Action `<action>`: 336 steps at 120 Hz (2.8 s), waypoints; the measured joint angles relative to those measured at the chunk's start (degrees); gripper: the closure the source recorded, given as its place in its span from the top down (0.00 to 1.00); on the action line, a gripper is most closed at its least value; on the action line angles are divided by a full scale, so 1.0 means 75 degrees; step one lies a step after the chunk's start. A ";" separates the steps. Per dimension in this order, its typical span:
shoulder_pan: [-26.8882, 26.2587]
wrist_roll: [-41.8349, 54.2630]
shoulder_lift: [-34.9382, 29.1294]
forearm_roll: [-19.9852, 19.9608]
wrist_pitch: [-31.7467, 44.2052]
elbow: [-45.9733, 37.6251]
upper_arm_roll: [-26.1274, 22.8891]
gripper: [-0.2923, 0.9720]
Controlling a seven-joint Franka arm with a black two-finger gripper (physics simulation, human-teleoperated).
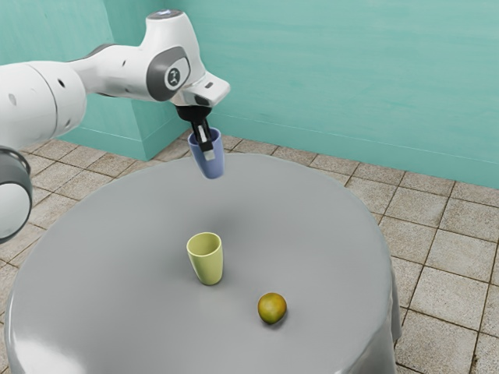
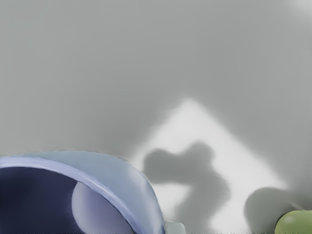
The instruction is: Place the left cup onto the right cup
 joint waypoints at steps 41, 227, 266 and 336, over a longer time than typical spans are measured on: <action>-0.0307 -0.0005 -0.0785 0.0003 0.0015 -0.1058 -0.0005 0.15; -0.0473 -0.0045 -0.3143 0.0008 0.1201 -0.4834 -0.0600 0.15; -0.0491 -0.0095 -0.3204 0.0012 0.1412 -0.5075 -0.0609 0.15; -0.0548 -0.0158 -0.3174 0.0015 0.1612 -0.5288 -0.0611 0.15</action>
